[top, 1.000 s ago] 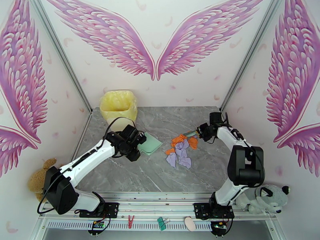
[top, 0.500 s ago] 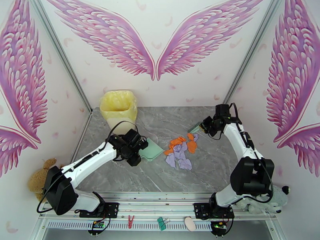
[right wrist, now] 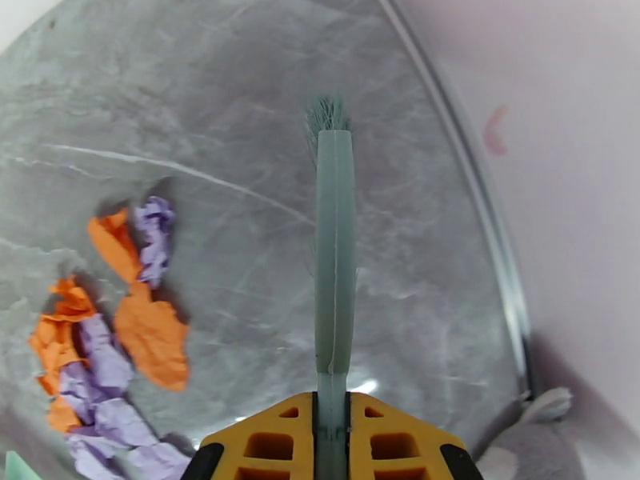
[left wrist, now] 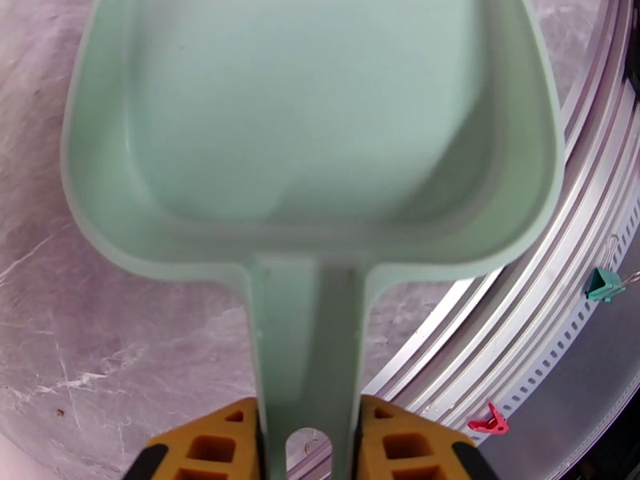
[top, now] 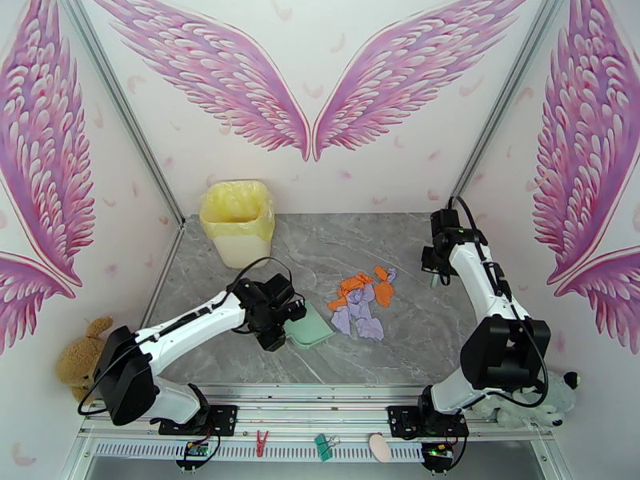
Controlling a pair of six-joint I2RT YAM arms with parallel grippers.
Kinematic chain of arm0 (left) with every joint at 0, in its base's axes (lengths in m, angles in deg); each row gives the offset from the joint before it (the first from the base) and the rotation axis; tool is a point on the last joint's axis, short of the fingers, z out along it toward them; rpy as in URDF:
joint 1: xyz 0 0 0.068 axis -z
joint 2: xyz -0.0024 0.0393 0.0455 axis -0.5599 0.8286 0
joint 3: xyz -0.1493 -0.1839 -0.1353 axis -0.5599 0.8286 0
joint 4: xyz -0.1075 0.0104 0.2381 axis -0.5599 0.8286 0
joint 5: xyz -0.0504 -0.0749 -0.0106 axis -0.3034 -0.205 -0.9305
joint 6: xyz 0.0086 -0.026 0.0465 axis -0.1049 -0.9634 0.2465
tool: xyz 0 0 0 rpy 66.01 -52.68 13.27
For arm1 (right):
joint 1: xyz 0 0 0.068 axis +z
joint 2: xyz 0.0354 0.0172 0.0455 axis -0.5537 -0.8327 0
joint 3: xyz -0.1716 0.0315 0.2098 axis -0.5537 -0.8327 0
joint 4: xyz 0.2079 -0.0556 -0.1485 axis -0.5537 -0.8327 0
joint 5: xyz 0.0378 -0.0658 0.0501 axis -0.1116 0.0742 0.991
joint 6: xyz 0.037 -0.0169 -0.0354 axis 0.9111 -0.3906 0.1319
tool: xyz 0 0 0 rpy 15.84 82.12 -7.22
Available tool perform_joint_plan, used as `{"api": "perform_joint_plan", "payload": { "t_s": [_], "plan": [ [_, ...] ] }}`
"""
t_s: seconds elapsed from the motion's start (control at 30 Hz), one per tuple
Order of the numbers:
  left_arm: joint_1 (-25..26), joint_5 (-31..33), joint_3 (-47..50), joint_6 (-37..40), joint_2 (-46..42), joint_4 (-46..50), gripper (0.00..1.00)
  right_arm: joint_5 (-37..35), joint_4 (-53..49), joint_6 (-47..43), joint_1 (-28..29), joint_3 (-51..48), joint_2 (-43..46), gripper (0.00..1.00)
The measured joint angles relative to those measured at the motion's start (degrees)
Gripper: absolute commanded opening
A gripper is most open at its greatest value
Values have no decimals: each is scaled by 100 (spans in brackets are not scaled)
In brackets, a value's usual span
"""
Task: Sweep away the paper scraps from the table
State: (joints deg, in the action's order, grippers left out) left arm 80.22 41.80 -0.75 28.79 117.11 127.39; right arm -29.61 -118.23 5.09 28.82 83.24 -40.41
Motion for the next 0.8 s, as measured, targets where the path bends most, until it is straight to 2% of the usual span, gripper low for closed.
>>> {"api": "perform_joint_plan", "payload": {
  "t_s": [0.17, 0.47, 0.63, 0.8],
  "plan": [
    [142, 111, -334, 61, 476, 111, 0, -850, 105, -726, 361, 348, -387, 0],
    [299, 256, -1034, 37, 1121, 308, 0, -1978, 363, -1567, 1685, 793, -1497, 0],
    [407, 273, -1058, 33, 1145, 476, 0, -2240, 415, -1740, 1829, 1349, -2024, 0],
    [424, 306, -1056, 28, 1143, 592, 0, -2385, 452, -1775, 1832, 1467, -2138, 0]
  ]
}}
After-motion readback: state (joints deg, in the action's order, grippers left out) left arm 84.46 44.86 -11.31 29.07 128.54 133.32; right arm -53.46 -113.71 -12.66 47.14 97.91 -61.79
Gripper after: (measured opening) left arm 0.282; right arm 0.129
